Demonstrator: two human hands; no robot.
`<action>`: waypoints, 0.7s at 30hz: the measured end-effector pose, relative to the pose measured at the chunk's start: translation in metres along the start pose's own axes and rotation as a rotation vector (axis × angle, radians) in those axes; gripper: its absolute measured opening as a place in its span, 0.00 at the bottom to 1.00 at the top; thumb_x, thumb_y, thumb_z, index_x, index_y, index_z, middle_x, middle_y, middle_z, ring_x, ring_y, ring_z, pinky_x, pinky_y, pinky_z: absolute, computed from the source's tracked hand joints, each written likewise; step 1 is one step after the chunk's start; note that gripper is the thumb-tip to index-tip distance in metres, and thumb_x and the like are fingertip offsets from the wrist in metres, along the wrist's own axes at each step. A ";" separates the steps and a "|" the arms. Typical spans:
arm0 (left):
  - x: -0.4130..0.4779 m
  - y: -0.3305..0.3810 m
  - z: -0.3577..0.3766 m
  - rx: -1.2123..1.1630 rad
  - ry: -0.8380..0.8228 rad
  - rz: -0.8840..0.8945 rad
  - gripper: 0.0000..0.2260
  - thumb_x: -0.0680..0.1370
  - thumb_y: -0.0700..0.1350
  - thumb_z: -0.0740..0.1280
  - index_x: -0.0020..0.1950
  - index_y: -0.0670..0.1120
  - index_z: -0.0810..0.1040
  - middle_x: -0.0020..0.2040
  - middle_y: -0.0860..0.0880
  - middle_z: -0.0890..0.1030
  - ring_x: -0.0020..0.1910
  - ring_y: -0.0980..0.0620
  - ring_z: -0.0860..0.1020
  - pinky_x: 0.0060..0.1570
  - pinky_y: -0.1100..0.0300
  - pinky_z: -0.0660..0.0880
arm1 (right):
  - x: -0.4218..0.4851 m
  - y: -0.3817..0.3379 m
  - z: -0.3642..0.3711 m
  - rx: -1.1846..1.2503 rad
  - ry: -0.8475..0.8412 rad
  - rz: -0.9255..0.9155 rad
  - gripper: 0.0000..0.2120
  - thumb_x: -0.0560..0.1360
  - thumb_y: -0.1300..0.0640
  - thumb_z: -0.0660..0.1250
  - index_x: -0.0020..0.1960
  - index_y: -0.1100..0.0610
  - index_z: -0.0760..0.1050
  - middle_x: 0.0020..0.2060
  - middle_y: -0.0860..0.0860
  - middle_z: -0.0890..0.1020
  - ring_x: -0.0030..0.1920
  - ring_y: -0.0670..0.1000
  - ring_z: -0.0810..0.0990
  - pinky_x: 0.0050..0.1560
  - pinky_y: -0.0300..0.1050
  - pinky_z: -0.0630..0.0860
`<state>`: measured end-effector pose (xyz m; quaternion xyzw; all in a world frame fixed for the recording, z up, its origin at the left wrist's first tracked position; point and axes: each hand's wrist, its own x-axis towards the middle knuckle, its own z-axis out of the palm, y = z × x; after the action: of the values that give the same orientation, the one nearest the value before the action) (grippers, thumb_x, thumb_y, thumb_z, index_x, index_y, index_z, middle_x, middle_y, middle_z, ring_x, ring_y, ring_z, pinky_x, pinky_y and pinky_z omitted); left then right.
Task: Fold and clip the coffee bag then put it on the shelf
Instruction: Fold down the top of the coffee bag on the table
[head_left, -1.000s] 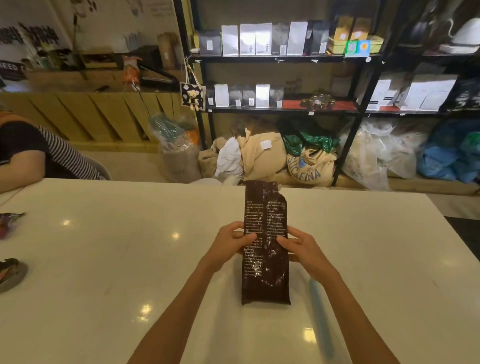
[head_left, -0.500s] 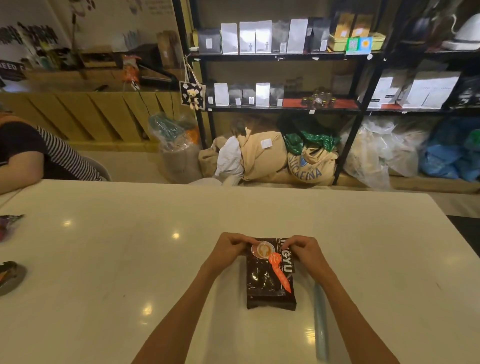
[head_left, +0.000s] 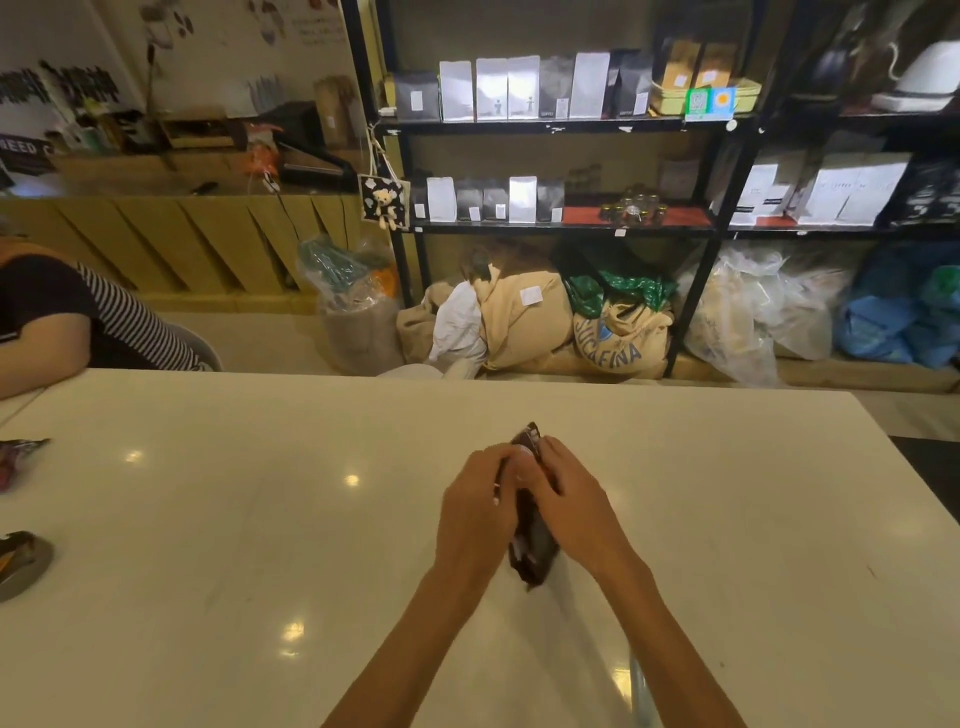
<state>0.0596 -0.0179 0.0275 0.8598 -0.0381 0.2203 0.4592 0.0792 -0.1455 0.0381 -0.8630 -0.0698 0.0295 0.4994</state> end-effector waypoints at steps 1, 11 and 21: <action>-0.005 0.010 -0.005 -0.053 -0.096 0.040 0.15 0.82 0.45 0.63 0.68 0.50 0.72 0.52 0.53 0.82 0.46 0.58 0.81 0.48 0.62 0.80 | -0.006 -0.005 -0.003 0.138 -0.041 0.017 0.22 0.78 0.35 0.54 0.58 0.49 0.76 0.49 0.52 0.78 0.51 0.44 0.78 0.56 0.40 0.73; 0.005 -0.015 -0.001 0.132 -0.266 0.239 0.12 0.76 0.49 0.63 0.56 0.50 0.82 0.59 0.46 0.75 0.57 0.49 0.73 0.57 0.53 0.72 | -0.021 0.040 -0.017 0.279 -0.135 0.111 0.11 0.76 0.52 0.69 0.56 0.53 0.75 0.49 0.51 0.83 0.50 0.50 0.83 0.48 0.41 0.81; 0.011 -0.018 0.001 0.051 -0.267 0.056 0.06 0.73 0.39 0.70 0.39 0.44 0.76 0.36 0.51 0.77 0.38 0.52 0.76 0.42 0.57 0.74 | -0.020 0.041 -0.004 0.120 0.204 -0.075 0.03 0.75 0.59 0.70 0.47 0.52 0.80 0.39 0.43 0.84 0.43 0.41 0.82 0.41 0.29 0.76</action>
<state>0.0749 -0.0067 0.0177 0.8914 -0.1170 0.1177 0.4218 0.0635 -0.1718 0.0039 -0.8270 -0.0492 -0.0729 0.5553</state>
